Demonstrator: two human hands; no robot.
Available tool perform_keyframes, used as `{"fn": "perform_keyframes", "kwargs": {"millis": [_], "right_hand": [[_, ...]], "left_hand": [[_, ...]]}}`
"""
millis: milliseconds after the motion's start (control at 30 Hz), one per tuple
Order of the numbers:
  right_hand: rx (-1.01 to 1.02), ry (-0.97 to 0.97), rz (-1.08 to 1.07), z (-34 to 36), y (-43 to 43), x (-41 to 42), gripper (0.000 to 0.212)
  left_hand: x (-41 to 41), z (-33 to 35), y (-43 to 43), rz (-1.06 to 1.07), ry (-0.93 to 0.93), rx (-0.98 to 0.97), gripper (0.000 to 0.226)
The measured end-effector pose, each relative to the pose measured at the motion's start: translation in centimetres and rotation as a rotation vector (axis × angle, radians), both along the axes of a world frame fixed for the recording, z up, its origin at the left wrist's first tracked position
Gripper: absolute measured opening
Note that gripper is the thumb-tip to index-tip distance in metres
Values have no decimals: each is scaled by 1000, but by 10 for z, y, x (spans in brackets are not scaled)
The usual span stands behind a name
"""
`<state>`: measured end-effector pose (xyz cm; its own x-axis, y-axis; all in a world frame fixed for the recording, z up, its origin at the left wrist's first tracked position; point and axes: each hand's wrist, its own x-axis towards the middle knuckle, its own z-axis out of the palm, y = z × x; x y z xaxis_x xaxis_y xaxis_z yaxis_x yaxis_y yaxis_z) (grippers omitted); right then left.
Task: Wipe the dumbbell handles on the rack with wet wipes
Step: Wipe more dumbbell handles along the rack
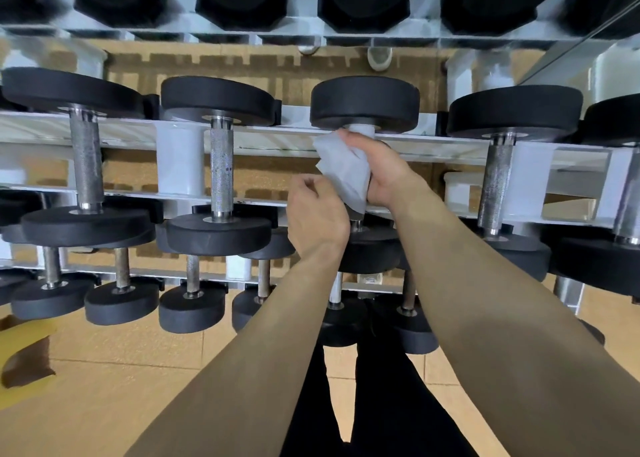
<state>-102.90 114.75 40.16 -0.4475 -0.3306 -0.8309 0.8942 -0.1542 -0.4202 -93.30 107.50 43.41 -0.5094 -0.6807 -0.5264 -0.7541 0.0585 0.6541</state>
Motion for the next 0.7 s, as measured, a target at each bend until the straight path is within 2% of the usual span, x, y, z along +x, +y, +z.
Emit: {"fn": "perform_keyframes", "kwargs": {"millis": [133,233,333,433,533,600,700], "right_hand": [[-27,1,-20,-6,1,7,38],[8,48,70,-8,8,24,43],[120,111,202,-6,19,37,28],[238,184,248,3,17,37,28],[307,229,138,9,9,24,27],[273,211,12,10,1,11,30],[157,151,-89,5,-5,-2,50]], "left_hand": [[0,2,0,-5,6,3,12],[0,4,0,-3,6,-3,14],[0,5,0,-7,-1,16,14],[-1,4,-1,0,-26,32,15],[-1,5,-1,-19,-41,29,15],[-2,5,-2,-20,-54,29,16],[-2,3,-2,-21,-51,25,13]]}}
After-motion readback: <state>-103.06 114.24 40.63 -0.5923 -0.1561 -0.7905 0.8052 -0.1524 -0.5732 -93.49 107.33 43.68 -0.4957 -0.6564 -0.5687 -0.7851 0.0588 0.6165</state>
